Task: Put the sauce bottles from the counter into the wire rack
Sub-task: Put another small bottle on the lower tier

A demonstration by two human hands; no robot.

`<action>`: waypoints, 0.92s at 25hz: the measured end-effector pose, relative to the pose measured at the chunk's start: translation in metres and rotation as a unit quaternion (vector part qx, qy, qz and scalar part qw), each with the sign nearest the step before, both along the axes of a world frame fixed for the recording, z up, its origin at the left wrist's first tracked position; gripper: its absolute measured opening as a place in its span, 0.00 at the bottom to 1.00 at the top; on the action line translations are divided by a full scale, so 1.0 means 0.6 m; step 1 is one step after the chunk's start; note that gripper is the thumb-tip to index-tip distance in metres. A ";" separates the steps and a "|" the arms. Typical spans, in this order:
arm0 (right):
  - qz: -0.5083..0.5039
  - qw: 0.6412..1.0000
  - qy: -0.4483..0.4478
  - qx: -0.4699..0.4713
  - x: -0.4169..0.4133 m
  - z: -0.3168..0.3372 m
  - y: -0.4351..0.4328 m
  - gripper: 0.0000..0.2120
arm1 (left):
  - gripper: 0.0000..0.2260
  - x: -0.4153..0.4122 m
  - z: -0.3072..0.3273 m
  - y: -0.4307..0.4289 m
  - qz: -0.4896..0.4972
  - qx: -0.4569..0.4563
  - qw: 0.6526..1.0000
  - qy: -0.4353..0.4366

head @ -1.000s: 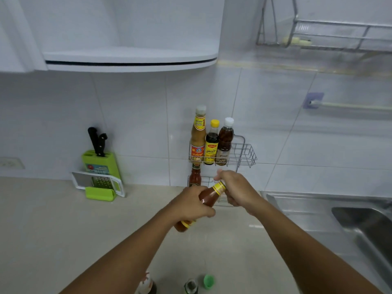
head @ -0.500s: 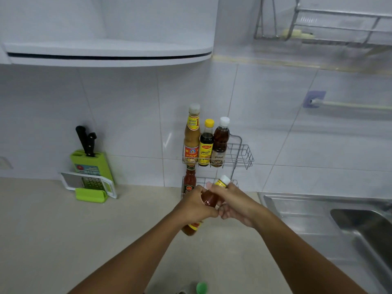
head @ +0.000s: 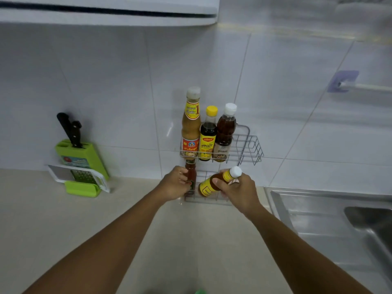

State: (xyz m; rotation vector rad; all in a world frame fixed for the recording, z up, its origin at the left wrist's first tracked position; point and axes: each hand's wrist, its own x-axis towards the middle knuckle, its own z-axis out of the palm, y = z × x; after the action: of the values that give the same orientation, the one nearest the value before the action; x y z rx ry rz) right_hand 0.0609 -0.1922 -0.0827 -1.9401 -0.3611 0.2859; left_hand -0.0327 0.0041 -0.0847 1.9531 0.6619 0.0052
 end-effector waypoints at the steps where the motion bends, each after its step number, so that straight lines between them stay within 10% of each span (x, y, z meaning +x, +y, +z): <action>1: -0.011 1.000 -0.014 -0.001 0.007 -0.009 0.010 0.18 | 0.24 0.011 -0.009 0.014 0.038 0.002 0.999 -0.003; 23: 0.118 0.976 -0.103 -0.154 0.098 -0.122 0.127 0.15 | 0.21 0.114 -0.129 0.063 0.033 0.071 0.994 -0.072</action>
State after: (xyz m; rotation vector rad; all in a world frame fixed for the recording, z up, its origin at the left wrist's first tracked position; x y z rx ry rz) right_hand 0.1196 -0.1158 -0.1560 -2.2411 -0.7237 0.3086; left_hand 0.0360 0.0417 -0.1619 2.0435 0.6452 0.2383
